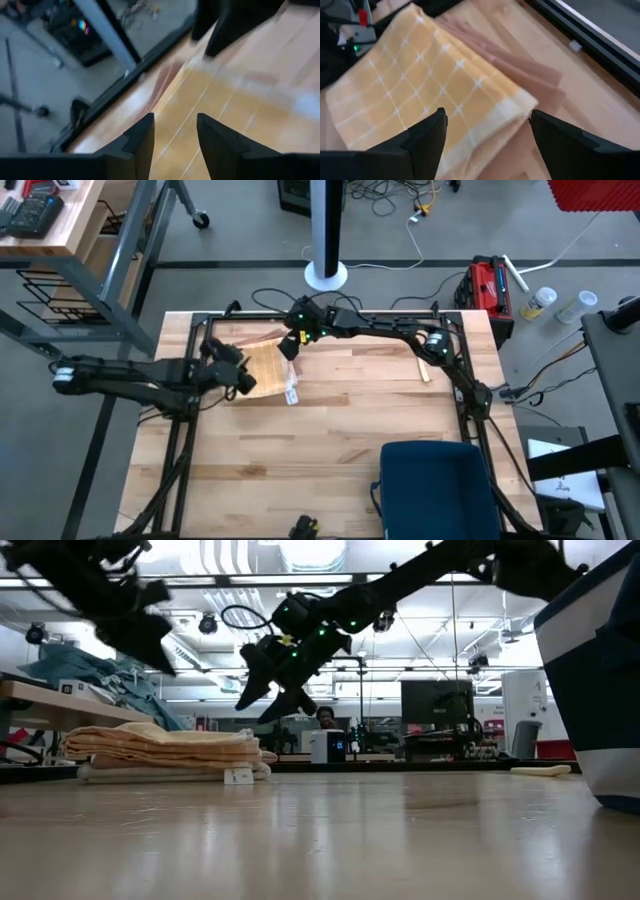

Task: Fold towel
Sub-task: Stack the yellow towel on top of the brown towel

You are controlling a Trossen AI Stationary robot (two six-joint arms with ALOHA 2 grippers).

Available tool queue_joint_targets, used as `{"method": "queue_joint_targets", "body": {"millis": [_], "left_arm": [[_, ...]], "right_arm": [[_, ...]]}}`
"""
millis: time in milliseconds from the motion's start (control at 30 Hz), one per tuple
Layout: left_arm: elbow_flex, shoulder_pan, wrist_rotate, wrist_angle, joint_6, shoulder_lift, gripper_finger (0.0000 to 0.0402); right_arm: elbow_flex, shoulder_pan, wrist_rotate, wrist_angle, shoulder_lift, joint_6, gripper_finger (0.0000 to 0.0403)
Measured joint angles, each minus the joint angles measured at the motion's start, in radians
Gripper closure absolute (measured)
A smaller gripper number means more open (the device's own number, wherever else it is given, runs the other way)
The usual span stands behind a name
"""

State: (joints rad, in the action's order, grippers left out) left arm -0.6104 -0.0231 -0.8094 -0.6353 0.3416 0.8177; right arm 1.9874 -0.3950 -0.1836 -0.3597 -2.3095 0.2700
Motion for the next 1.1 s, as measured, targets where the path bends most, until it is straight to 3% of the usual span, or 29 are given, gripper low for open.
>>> {"method": "queue_joint_targets", "body": {"millis": [200,300,567,867,1100], "left_arm": [[0.105,-0.137,0.043,-0.014,0.008,-0.114,0.0279],[0.160,-0.201,0.099,0.067,-0.006,-0.143,0.0285],[0.247,-0.334,0.154,0.214,-0.025,-0.158,0.0279],[0.345,-0.351,0.226,0.319,0.011,-0.125,0.0280],[0.329,-0.351,0.141,0.330,-0.004,-0.144,0.0281]], "right_arm": [[0.166,-0.006,0.001,-0.144,-0.118,-0.004,0.0111],[0.232,-0.008,0.001,-0.185,-0.163,-0.008,0.0109],[0.268,-0.015,-0.007,-0.216,-0.199,-0.046,0.0128],[0.271,-0.018,-0.019,-0.184,-0.224,-0.082,0.0154],[0.274,-0.011,-0.042,-0.173,-0.224,-0.112,0.0208]]}}
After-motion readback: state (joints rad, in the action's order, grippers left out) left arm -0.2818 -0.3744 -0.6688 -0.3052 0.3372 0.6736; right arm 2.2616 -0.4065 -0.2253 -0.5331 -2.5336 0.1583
